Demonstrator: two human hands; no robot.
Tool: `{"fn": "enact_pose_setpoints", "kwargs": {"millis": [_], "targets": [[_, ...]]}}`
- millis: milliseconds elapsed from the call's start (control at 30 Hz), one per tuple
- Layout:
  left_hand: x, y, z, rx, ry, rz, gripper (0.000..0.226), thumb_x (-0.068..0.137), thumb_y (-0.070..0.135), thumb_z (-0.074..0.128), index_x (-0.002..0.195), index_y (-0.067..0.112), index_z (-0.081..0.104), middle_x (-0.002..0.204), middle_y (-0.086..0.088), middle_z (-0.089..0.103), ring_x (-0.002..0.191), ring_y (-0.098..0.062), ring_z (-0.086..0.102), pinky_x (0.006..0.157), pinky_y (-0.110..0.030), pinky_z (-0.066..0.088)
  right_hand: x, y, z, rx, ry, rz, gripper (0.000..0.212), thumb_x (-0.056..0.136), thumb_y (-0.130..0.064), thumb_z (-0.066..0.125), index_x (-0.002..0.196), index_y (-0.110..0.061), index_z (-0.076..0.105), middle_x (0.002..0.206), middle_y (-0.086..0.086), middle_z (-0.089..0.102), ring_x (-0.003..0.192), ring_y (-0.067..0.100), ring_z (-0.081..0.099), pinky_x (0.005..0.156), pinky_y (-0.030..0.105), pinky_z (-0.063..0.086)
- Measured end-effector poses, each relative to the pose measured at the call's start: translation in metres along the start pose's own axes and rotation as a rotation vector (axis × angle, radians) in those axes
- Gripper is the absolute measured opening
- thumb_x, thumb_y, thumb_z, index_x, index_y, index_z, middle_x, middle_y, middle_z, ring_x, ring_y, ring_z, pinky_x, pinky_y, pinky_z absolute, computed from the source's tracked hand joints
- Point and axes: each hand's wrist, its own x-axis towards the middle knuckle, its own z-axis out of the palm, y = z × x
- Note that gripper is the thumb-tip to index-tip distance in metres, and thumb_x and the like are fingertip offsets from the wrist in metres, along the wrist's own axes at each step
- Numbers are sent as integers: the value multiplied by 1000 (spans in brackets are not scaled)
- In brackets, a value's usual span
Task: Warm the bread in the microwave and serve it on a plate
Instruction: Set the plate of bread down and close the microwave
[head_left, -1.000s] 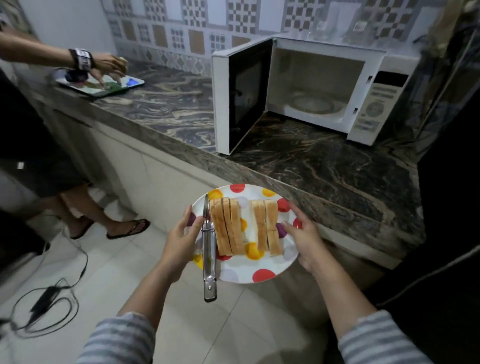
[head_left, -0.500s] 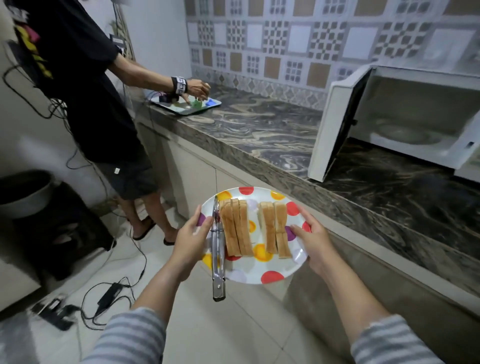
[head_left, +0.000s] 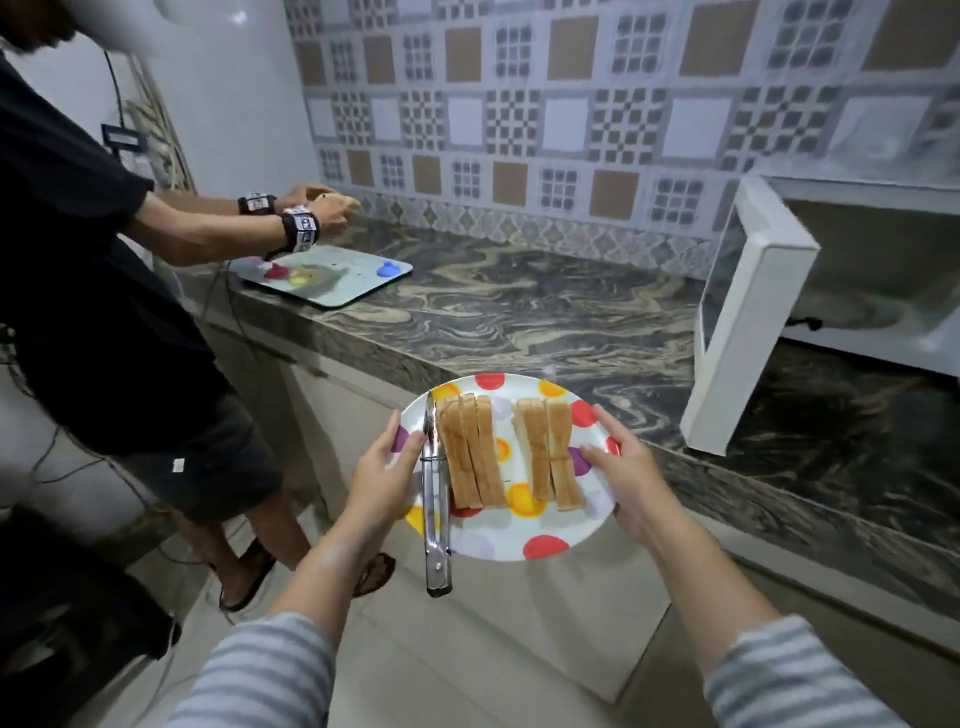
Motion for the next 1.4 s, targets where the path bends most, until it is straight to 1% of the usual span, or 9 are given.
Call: {"fn": "enact_pose_setpoints", "kwargs": {"millis": [267,433,733,900,1133,1200,1267,1333,1400], "targets": [[161,16,55,-91,-99,39,59,95,31,54,148,18,32,150,5,36,129,-3,37,103,-19,28,134,-38,2,-40,96,-58,57,91,9,52,140,-20,47,107,3,64,87,14,62,64,16,55],[241,23,88,-75,-169,69,58,97,32,52,149,16,30,151,5,36,133,-6,37,101,-19,28,208,-53,4,-94,185,-68,58,91,8,54,142,-18,45,110,5,62,87,13,60,59,11,51],[377,17,150,-3,-360,84,58,96,36,52,148,18,32,150,5,36,136,-11,36,109,-25,26,305,-49,2,-53,416,-14,56,92,6,53,141,-21,47,121,10,66,104,23,64,94,41,51],[430,11,179,22,-437,77,58,96,37,51,148,20,32,151,7,36,136,-8,36,107,-22,26,343,-42,1,-27,493,9,56,93,9,51,142,-17,45,122,12,63,98,19,61,65,16,54],[462,4,213,183,-415,127,53,102,22,33,153,22,16,153,-1,34,137,-20,37,94,-20,28,375,-36,-16,-288,496,15,53,98,0,47,145,-24,40,121,-3,56,105,8,51,60,0,43],[465,1,219,257,-384,132,53,102,20,31,153,25,16,150,-6,40,132,-26,42,89,-25,31,383,-33,-24,-402,472,28,54,98,-6,48,146,-30,37,124,-3,57,110,7,50,78,9,44],[466,-2,224,336,-375,134,52,101,21,31,152,26,20,145,-8,46,129,-28,45,96,-30,33,389,-26,-31,-518,457,48,57,98,-17,49,144,-46,30,131,0,57,123,17,50,106,33,38],[466,-4,228,461,-360,139,51,101,22,30,151,28,20,139,-6,52,125,-26,47,104,-36,27,395,-19,-38,-715,406,107,58,99,-26,46,142,-54,18,149,6,40,142,24,29,119,52,8],[469,-9,231,551,-340,152,51,101,23,28,151,28,20,142,-4,49,130,-21,43,108,-37,18,398,-17,-42,-906,367,185,58,101,-32,40,148,-48,9,158,12,20,149,21,3,115,48,-13]]}}
